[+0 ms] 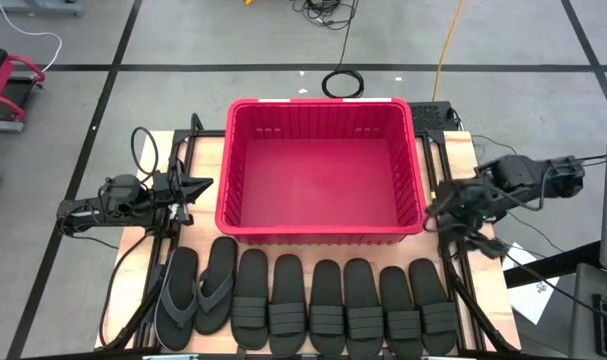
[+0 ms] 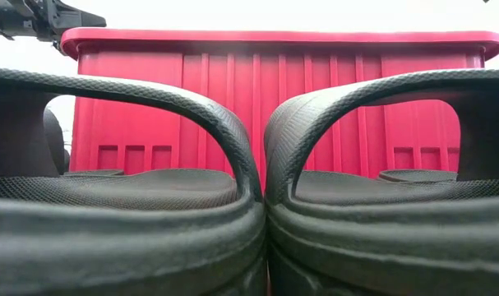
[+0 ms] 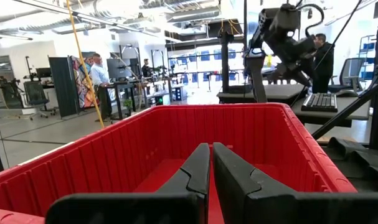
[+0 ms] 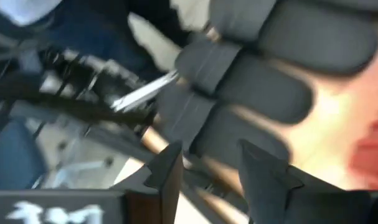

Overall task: Pick and place slides into bin
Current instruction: Put the black slide into the red container

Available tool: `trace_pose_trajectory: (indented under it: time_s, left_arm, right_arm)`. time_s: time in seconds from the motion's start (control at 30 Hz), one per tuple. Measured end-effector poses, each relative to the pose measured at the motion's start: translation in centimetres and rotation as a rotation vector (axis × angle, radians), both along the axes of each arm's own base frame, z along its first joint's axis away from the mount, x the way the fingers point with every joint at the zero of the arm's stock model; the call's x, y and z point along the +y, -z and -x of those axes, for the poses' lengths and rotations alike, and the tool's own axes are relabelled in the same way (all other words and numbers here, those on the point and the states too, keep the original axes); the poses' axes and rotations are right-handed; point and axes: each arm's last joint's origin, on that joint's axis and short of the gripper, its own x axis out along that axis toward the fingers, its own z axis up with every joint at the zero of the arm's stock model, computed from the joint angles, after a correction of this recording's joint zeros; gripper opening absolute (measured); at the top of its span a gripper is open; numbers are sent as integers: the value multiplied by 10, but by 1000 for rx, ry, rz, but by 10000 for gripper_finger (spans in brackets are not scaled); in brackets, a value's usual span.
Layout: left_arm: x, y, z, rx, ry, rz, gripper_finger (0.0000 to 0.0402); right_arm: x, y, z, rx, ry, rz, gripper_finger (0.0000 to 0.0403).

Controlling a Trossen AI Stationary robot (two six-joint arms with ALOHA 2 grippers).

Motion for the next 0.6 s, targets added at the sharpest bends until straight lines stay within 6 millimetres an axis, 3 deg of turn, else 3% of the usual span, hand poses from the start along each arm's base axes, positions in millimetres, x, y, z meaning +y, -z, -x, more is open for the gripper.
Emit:
trace_pose_trajectory:
  time_s: [0.27, 0.6]
  left_arm:
    - [0, 0, 0, 0, 0, 0, 26]
    - [0, 0, 0, 0, 0, 0, 26]
  right_arm:
    - [14, 11, 7, 49, -131, 63, 212]
    - [47, 79, -12, 71, -137, 10, 236]
